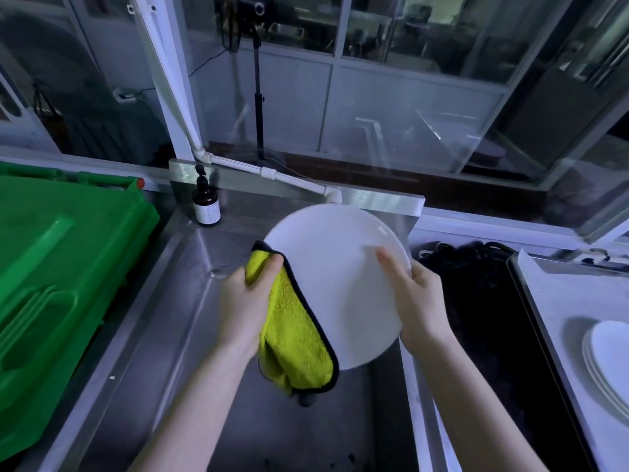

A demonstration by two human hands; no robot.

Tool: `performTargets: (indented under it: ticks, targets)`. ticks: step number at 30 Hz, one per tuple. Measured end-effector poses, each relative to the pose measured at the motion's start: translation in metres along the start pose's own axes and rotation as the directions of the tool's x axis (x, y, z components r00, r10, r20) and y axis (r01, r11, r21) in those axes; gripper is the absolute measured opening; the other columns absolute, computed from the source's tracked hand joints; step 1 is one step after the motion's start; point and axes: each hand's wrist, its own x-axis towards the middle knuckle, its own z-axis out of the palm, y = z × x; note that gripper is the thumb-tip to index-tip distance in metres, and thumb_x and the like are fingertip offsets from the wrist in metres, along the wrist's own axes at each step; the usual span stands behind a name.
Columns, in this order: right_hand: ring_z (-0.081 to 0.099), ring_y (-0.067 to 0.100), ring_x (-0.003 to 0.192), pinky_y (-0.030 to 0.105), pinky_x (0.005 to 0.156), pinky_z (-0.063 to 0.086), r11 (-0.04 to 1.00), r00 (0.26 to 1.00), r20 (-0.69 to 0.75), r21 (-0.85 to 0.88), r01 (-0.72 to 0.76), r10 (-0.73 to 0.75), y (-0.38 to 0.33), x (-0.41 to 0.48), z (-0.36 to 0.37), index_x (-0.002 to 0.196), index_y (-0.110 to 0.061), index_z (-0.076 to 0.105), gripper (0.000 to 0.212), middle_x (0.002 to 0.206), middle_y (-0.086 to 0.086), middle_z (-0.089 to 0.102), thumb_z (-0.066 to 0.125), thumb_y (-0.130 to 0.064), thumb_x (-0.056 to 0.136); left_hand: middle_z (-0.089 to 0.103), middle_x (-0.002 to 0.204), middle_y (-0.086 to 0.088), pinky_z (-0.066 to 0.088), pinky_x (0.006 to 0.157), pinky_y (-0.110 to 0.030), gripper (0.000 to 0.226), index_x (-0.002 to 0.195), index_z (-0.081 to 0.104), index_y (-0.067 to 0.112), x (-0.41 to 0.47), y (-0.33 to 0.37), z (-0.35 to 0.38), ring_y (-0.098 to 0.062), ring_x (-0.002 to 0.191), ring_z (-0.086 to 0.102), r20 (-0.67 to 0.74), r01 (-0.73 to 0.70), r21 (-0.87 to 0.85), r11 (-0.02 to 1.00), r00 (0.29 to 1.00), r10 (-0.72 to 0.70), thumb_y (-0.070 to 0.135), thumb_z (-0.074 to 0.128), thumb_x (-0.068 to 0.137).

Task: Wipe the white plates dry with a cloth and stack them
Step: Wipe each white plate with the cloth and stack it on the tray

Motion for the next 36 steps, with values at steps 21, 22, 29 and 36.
performTargets:
  ticks: [21, 22, 29, 36]
  targets:
    - [0.067, 0.009, 0.079, 0.026, 0.069, 0.050, 0.988, 0.971, 0.190, -0.011, 0.151, -0.146, 0.006, -0.002, -0.012, 0.092, -0.026, 0.077, 0.021, 0.087, -0.004, 0.075, 0.068, -0.044, 0.083, 0.070, 0.078, -0.015, 0.054, 0.077, -0.047, 0.035, 0.080, 0.066, 0.003, -0.001, -0.001, -0.007, -0.030, 0.072, 0.062, -0.018, 0.056, 0.028, 0.998, 0.998, -0.055, 0.035, 0.079, 0.081]
    - [0.067, 0.007, 0.079, 0.023, 0.069, 0.049, 0.974, 0.941, 0.285, -0.072, 0.214, -0.185, -0.004, 0.006, -0.019, 0.092, -0.025, 0.076, 0.023, 0.087, -0.006, 0.075, 0.069, -0.044, 0.083, 0.065, 0.067, -0.006, 0.050, 0.067, -0.037, 0.031, 0.072, 0.063, 0.007, 0.003, 0.002, -0.009, -0.023, 0.064, 0.057, 0.053, -0.030, 0.108, 0.994, 0.998, 0.024, 0.032, 0.079, 0.082]
    - [0.035, 0.014, 0.056, 0.031, 0.054, 0.026, 0.755, 0.848, 0.489, -0.472, 0.456, -0.207, -0.008, 0.011, -0.008, 0.069, 0.007, 0.042, 0.059, 0.062, 0.004, 0.036, 0.065, -0.043, 0.091, 0.041, 0.057, 0.004, 0.021, 0.050, -0.027, 0.036, 0.072, 0.066, 0.004, 0.005, 0.019, -0.003, -0.009, 0.053, 0.031, 0.431, -0.376, 0.325, 0.868, 0.876, 0.218, 0.037, 0.078, 0.078]
    - [0.050, 0.005, 0.054, 0.024, 0.051, 0.041, 0.993, 0.972, -0.222, 0.108, -0.053, 0.077, 0.040, -0.014, 0.025, 0.078, -0.011, 0.066, 0.033, 0.058, -0.008, 0.056, 0.064, -0.042, 0.093, 0.065, 0.076, -0.001, 0.045, 0.066, -0.034, 0.030, 0.074, 0.064, 0.013, -0.012, -0.015, 0.013, -0.020, 0.072, 0.058, -0.217, 0.202, -0.063, 0.977, 0.953, -0.211, 0.040, 0.072, 0.086]
